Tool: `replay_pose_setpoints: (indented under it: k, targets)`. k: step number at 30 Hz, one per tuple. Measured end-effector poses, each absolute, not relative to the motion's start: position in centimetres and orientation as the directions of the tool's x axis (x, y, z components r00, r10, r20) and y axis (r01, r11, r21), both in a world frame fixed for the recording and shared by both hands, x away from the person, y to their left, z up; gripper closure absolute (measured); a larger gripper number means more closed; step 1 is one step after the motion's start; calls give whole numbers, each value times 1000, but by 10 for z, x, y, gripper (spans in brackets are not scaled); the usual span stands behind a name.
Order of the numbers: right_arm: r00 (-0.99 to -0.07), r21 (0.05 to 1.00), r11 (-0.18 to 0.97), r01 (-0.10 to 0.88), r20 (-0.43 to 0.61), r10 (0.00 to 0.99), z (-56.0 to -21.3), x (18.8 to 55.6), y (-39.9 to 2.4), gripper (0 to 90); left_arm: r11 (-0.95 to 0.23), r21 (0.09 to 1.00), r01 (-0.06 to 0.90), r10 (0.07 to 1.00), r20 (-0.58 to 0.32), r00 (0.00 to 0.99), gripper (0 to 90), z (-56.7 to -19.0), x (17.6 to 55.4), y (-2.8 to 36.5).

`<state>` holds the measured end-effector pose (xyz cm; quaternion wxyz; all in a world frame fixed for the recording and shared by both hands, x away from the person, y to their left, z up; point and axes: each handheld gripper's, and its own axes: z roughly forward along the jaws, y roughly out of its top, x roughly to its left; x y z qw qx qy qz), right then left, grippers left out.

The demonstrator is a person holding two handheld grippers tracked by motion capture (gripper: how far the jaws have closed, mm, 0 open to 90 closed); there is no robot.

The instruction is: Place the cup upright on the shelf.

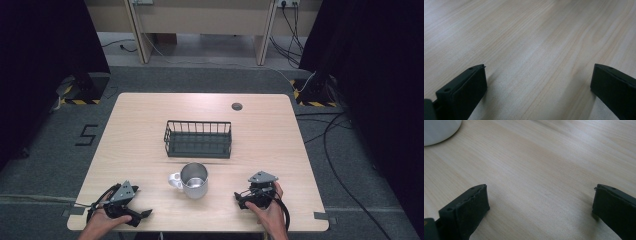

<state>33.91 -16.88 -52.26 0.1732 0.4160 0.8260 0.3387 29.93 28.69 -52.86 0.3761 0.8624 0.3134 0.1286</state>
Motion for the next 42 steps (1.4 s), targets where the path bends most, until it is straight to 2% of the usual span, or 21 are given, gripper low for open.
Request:
replay_pose_setpoints:
  k: [24, 26, 27, 28, 30, 42]
  targets:
    - [-593, 705, 423, 569, -5, 805, -522, 338, -169, 18, -520, 730, 443, 637, -15, 771, 0, -529, 300, 287]
    - [-593, 709, 421, 565, -6, 805, -522, 337, -169, 44, -520, 730, 443, 636, -15, 771, 0, -529, 300, 287]
    - [-594, 717, 415, 560, -2, 805, -522, 336, -170, 92, -520, 730, 443, 636, -15, 771, 0, -529, 300, 287]
    - [-594, 717, 415, 560, -2, 805, -522, 336, -170, 92, -520, 730, 443, 636, -15, 771, 0, -529, 300, 287]
    - [-595, 731, 403, 550, 5, 804, -521, 336, -171, 164, -520, 730, 443, 636, -15, 771, 0, -529, 300, 287]
    - [-624, 776, 385, 500, 14, 782, -511, 330, -168, 153, -520, 730, 443, 636, -15, 771, 0, -529, 300, 287]
